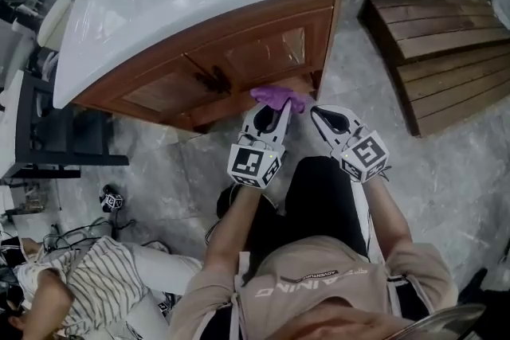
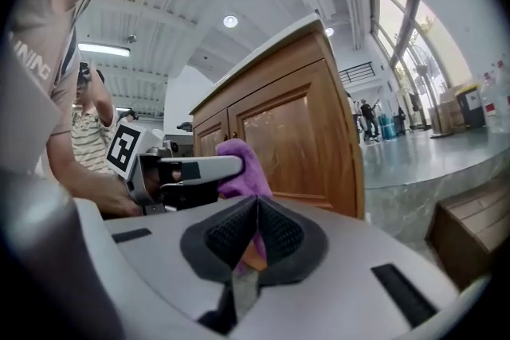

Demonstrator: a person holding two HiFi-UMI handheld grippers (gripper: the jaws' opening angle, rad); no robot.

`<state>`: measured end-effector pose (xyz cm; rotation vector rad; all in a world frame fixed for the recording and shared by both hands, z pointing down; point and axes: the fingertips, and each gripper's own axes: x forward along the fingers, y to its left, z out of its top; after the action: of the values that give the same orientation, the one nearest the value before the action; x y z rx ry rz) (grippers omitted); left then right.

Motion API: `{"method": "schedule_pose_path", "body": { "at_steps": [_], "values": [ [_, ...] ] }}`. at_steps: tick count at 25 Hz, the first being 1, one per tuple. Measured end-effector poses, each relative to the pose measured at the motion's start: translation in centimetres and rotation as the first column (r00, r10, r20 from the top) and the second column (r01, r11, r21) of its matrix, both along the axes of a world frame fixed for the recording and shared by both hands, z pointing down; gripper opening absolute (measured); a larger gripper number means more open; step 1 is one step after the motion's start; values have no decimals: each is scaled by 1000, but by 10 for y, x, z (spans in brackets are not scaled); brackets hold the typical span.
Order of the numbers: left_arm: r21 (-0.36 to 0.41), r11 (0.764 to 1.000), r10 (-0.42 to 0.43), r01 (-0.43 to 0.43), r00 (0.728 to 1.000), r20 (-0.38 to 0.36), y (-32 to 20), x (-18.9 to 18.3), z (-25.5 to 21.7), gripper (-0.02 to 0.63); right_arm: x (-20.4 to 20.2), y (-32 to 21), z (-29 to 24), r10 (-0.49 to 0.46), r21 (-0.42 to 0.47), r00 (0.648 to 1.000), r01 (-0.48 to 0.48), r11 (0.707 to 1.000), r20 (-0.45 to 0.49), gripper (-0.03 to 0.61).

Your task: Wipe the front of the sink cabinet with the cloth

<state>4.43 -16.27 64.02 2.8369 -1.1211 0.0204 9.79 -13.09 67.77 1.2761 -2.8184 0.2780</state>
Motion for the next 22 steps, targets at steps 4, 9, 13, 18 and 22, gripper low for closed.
{"method": "schedule_pose_path", "body": {
  "at_steps": [4,9,13,18,22],
  "values": [
    [-8,998,-67,68,998,16,-2,-43,-2,64,-38,-17,-6,-53,18,998,53,998,-15,14],
    [-40,988,-151,151,989,4,3,-91,-7,64,-83,-30,-14,-110,20,993,111,994,-39,14],
    [-72,971,-226,226,974,11,4,-128,-15,64,-109,-37,-31,-123,-2,992,123,992,-26,14],
    [-151,949,-271,275,961,45,6,-167,-41,64,-139,-39,-72,-160,-79,986,156,985,-37,14],
    [-204,927,-307,314,949,68,8,-190,-83,64,-150,-38,-117,-197,-138,979,188,972,-57,14]
  ]
}}
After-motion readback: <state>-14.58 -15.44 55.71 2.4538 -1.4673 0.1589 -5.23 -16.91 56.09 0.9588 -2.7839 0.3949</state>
